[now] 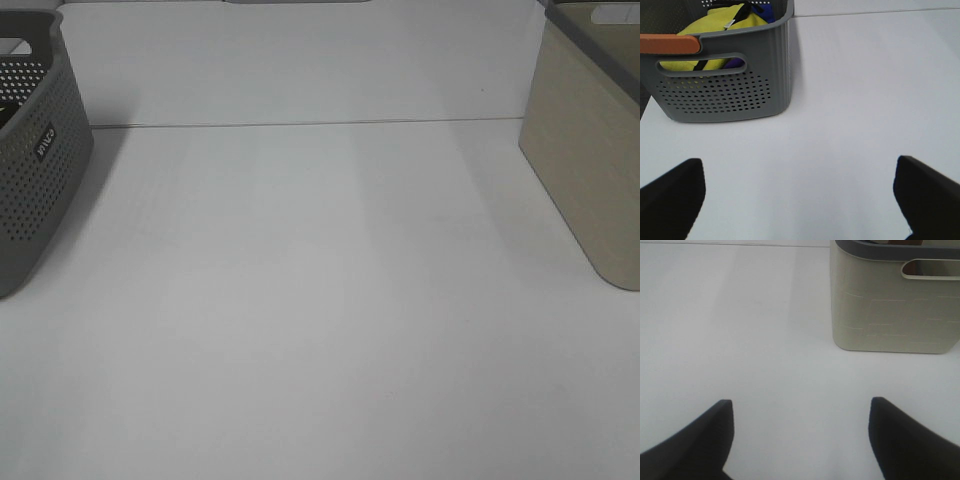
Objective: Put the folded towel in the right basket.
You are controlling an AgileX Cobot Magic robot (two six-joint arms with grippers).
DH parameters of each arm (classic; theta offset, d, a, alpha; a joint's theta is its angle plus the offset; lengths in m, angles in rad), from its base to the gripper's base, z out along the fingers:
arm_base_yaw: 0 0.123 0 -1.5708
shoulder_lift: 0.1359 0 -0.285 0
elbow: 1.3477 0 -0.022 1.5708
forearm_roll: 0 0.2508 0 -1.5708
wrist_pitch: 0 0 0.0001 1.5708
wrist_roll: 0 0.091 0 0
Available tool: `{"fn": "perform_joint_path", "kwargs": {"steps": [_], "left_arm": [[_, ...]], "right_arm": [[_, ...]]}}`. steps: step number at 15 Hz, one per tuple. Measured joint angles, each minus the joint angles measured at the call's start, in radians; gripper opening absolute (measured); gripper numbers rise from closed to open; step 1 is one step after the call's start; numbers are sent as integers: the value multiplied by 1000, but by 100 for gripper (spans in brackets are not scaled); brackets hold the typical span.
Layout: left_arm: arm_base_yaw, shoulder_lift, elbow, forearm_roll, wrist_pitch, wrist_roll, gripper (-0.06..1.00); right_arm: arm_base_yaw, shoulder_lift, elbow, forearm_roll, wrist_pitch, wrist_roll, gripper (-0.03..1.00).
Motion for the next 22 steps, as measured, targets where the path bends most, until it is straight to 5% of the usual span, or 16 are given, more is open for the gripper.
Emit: {"fn": "perform_joint_path", "kwargs": {"steps": [22], "left_arm": [[0,0,0,0,0,0,97]], "right_arm": [[-43,-20,0,0,0,1,71]]}}
